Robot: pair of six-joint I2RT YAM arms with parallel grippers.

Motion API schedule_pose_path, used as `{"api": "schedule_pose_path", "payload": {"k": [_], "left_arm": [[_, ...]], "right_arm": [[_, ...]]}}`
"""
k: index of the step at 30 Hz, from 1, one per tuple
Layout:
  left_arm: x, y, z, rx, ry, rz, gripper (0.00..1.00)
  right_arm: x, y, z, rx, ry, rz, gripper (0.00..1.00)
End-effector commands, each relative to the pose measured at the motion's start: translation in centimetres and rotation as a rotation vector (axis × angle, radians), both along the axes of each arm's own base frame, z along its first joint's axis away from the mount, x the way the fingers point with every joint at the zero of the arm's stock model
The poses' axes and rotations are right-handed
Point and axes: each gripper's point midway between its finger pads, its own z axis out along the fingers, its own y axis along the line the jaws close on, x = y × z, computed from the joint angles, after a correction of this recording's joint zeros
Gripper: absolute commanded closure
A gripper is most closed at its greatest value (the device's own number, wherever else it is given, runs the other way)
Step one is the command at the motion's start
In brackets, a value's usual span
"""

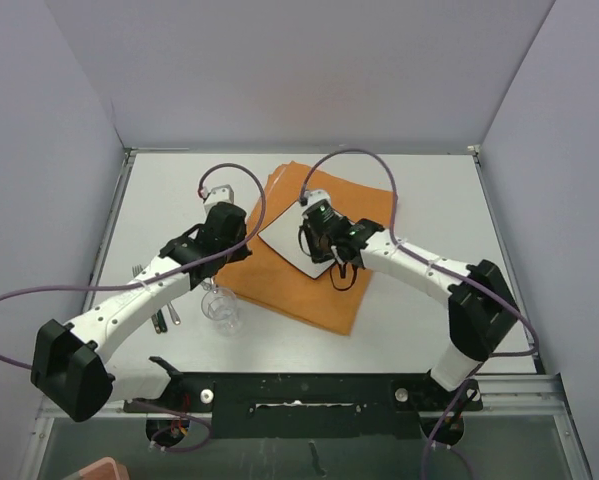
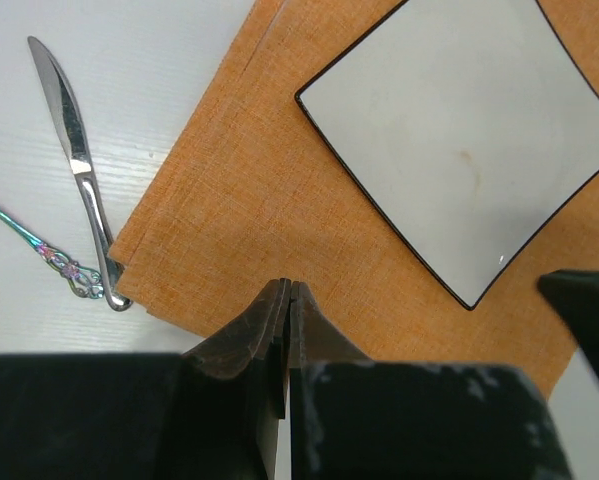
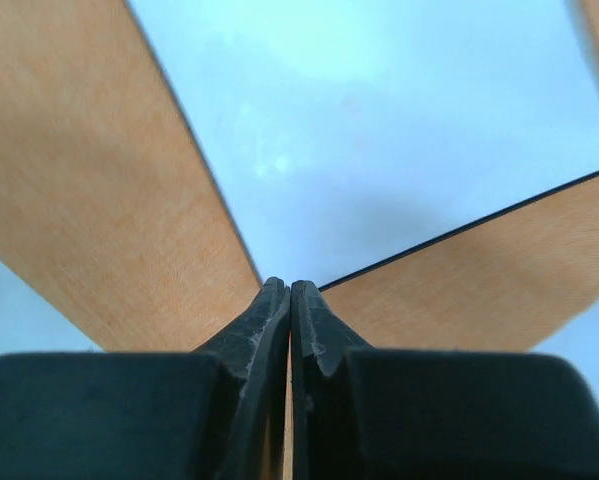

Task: Set the dinner table for one person
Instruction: Adjust the napkin at the center of the board.

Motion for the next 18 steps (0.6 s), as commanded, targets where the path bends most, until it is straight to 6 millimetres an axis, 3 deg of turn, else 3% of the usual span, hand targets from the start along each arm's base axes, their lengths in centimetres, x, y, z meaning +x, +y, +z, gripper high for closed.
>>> {"api": "schedule_pose_path", "payload": {"k": [1,5,9,11,13,18], "left_arm": [[1.3,-2.0,-0.9,-0.033,0.01,-0.021,1.0],[2.3,-3.2,-3.0,-0.014,0.053,-0.049,1.0],[4.5,-3.9,-4.2,0.008,0.071,-0.062,1.0],[6.0,-4.0,-4.3,0.001,0.08,-0.063,0.99],[7.5,-4.4,-4.2,-0.042,0.081,-0.088,0.92],[10.4,-4.3,-3.2,-0.151,0.025,-0.113,0.71]], "right_arm": [[4.3,-2.4,7.7,0.091,-0.178,-0.079,1.0],[6.0,-5.6,6.8,0.12,-0.123,-0.182,0.98],[6.2,-7.8,4.9,0.224,-0.019,-0.321,0.77],[5.9,-8.2,4.0,0.274,0.011,-0.365,0.62],[5.4,-8.4,3.1,0.31,0.038,-0.397,0.53],[4.8,-8.5,0.8,0.34,0.115,-0.416,0.52]]}}
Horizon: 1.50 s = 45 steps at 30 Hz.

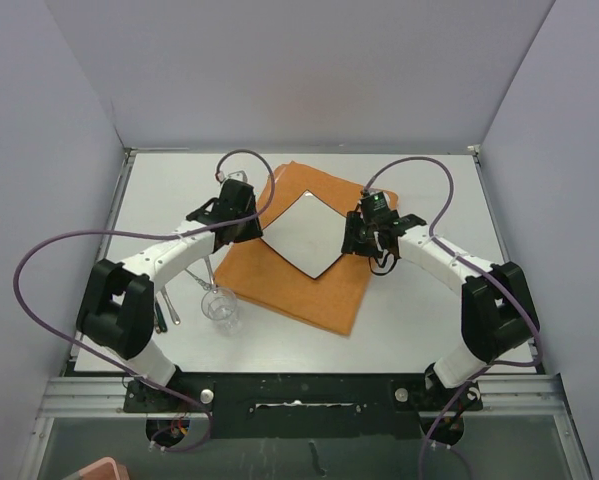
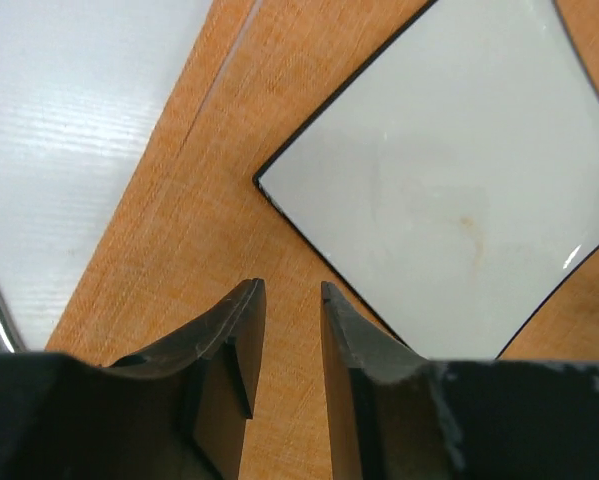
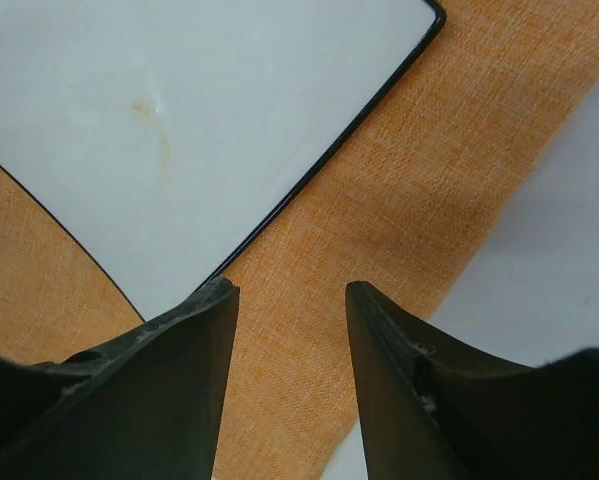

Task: Set the dinner table for one person
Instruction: Adjust the napkin at the center of the board, then adjust the plate on the napkin.

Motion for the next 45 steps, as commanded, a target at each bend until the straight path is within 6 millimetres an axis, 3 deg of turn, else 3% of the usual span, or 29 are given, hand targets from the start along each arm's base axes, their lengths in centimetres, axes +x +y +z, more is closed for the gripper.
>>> {"api": "schedule_pose_path", "payload": {"k": [1,5,10,14,16,21,28,35,45], "left_arm": [[4.4,-0.9,3.6,-0.17,-0.142,-0.035,0.69],[6.0,-0.3,3.5,-0.254,-0.161,-0.032,0.65],[7.6,-1.1,0.5,-0.317,-0.106,-0.062,0.65],[8.0,-2.2,-2.5,-0.339,-0.03,-0.084,0.68],[7.9,-2.6,-3.4,-0.343,-0.009,-0.087,0.69],[7.7,-2.6,-4.5,-0.331,0.009,-0.085,0.71],[7.8,-2.6,-4.5,-0.325,0.006,-0.089,0.74],[7.8,-2.5,-3.6,-0.324,-0.014,-0.101,0.9],[8.2,-2.1,-2.7,-0.31,-0.03,-0.103,0.93]], "right_arm": [[0.7,1.6,1.0,0.127,-0.022,-0.013,0.52],[0.8,0.9,0.5,0.153,-0.009,-0.033,0.52],[0.9,0.3,0.4,0.149,-0.005,-0.045,0.54],[0.6,-0.4,1.0,0.128,-0.017,-0.052,0.89],[0.4,-0.8,1.2,0.112,-0.019,-0.056,1.0],[-0.5,-1.9,0.5,0.065,0.015,-0.076,1.0],[-1.9,-3.4,-2.6,-0.006,0.122,-0.132,1.0],[-1.8,-3.4,-3.9,-0.026,0.165,-0.146,1.0],[-1.3,-3.1,-5.3,-0.035,0.2,-0.149,1.0]]}}
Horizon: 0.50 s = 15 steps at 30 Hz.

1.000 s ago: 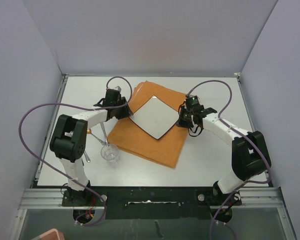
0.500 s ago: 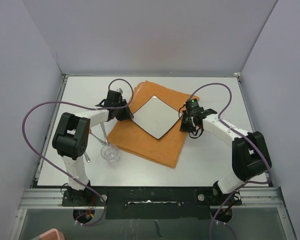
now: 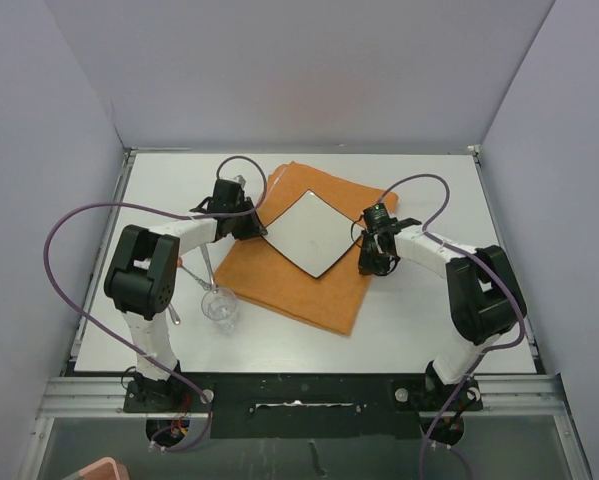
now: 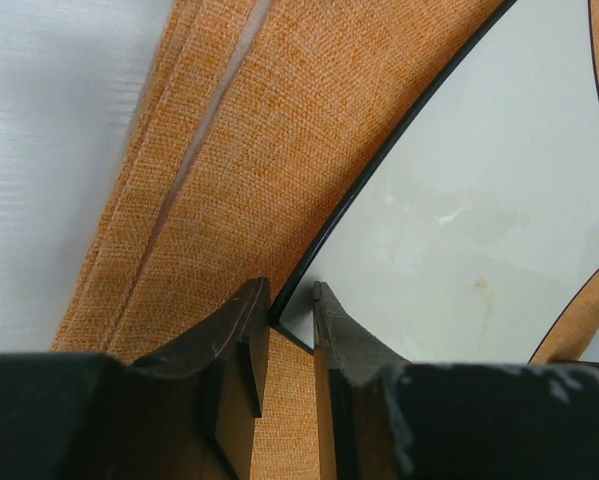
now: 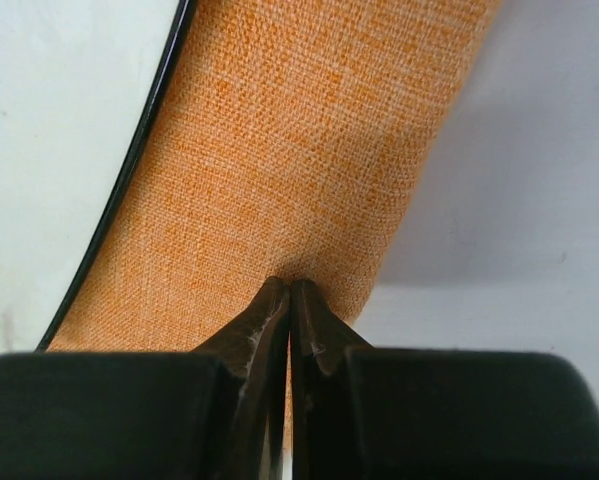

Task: Set the dinner table for one person
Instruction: Adjust the plate on the napkin.

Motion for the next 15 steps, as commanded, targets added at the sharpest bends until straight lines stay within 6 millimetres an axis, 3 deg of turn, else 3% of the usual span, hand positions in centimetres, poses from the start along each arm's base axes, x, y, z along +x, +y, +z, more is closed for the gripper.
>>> {"api": "schedule_pose_path", "payload": {"k": [1,15], "left_arm": [[2.7,-1.0,3.9,-0.038,-0.122,-0.024,0.93],[2.6,-1.2,4.3,-0.052,-0.119,-0.02,1.0]], "right_arm": [[1.8,0.3,1.1,0.011,-0.038,-0.025,1.0],[3.6,0.9,2.1,0.02,-0.059,-0.022,1.0]]}}
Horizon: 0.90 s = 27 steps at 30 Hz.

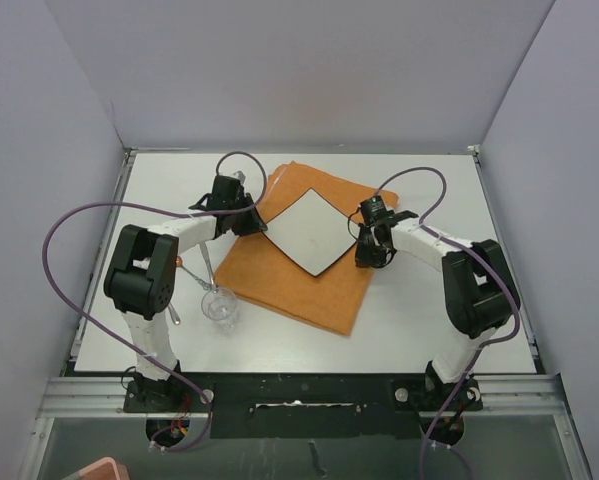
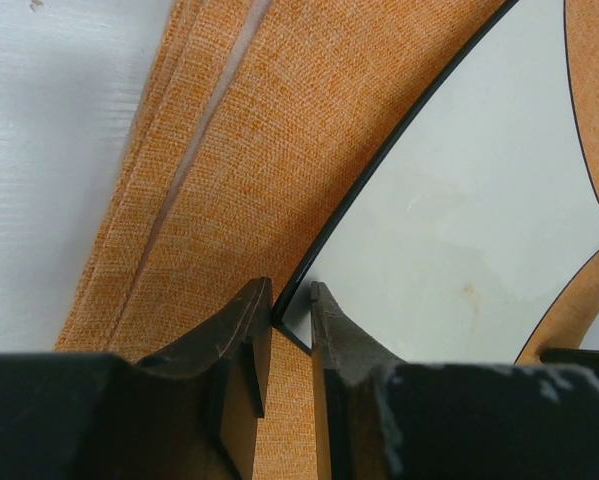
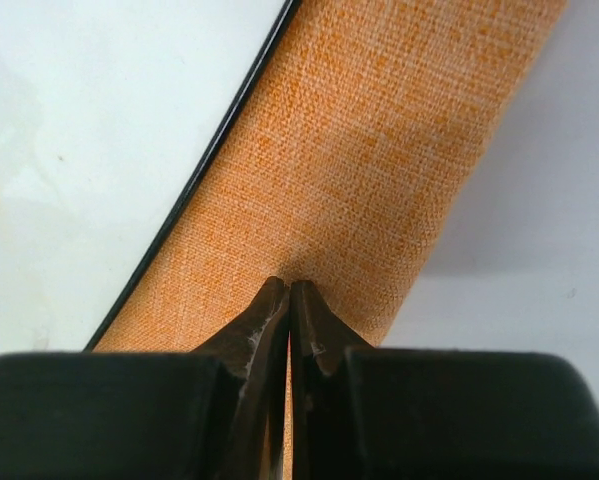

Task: Set the dinner table for one person
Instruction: Adjust the plate on the napkin.

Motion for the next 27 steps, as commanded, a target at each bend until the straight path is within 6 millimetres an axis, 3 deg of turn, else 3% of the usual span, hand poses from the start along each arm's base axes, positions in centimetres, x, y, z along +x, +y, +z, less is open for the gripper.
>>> {"api": "schedule_pose_path", "payload": {"k": [1,7,15,27], "left_arm": [[1.7,-1.0,3.2,-0.042,-0.095,-0.017,1.0],[0.8,-1.6,2.4,-0.051,-0.073,-0.023,1.0],[-1.6,-3.4,1.5,-0.044,-0.059,-0.051,1.0],[-3.4,-4.0,1.3,-0.034,-0.055,-0.066,1.0]], "right_arm": [[2.0,0.2,1.8,0.016,-0.052,-0.02,1.0],[3.3,-0.4,2.3,0.013,-0.068,-0.041,1.0],[7.2,-3.0,4.0,0.013,-0.101,-0.108,1.0],[6.7,-5.3,3.3,-0.027,-0.084,-0.159,1.0]]}}
